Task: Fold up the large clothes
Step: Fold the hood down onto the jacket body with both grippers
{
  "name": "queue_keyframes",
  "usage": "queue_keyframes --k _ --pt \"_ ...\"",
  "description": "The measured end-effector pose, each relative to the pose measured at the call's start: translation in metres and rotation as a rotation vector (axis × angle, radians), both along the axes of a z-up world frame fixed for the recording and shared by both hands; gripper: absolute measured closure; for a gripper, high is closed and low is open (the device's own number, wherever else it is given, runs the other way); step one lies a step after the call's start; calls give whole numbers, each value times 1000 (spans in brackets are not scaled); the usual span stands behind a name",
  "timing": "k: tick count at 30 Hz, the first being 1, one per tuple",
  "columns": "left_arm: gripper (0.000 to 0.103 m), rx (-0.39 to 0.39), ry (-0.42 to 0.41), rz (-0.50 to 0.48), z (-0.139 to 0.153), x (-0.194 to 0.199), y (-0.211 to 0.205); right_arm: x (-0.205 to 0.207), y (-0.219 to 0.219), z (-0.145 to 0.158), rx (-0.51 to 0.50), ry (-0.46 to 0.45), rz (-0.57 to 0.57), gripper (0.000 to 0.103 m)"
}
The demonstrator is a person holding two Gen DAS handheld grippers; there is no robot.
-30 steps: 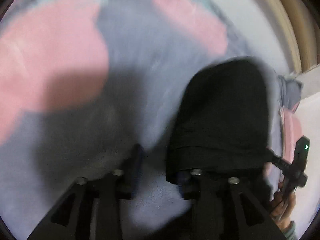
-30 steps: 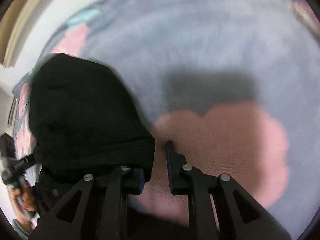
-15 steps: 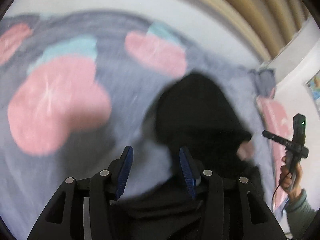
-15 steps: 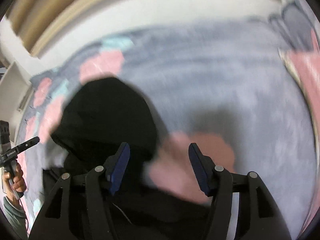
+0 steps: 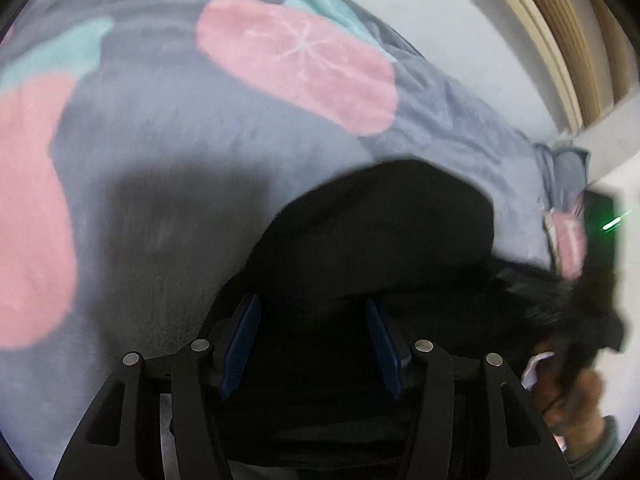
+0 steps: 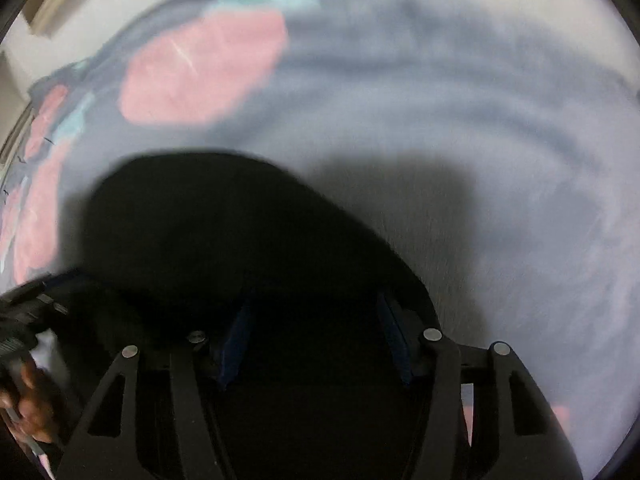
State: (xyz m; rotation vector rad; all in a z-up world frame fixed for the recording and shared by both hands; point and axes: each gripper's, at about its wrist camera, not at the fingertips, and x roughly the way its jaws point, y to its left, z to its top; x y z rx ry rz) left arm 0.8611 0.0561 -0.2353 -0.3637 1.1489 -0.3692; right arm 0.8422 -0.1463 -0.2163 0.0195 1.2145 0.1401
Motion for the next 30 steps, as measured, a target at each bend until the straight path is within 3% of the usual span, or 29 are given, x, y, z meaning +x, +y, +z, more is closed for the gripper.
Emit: queue_keyframes --k 4,6,8,11,15,20,22,27,30 --pt "47 70 -29 -31 13 1 -10 -10 1 15 -50 -28 19 44" --pt "47 113 -73 -62 33 -8 -13 -27 -5 42 -7 -70 48 44" --pt "47 94 -145 -108 63 -25 -11 -56 -17 75 68 -143 72 44" --pt "47 68 -210 -137 90 -44 -10 -91 -31 95 50 -194 88 43" --pt "47 61 -178 -113 78 -45 -9 -99 -38 66 17 -115 70 43" --pt "47 113 0 -69 10 -26 -4 -86 -48 8 67 20 9 43" --pt "47 95 20 -67 -5 -21 -3 -82 -55 -5 109 47 -21 39" --pt "47 141 -29 -103 15 -24 -7 -81 -67 7 170 58 -9 38" --pt "47 69 -125 -132 54 -31 5 -80 -72 43 194 -17 46 36"
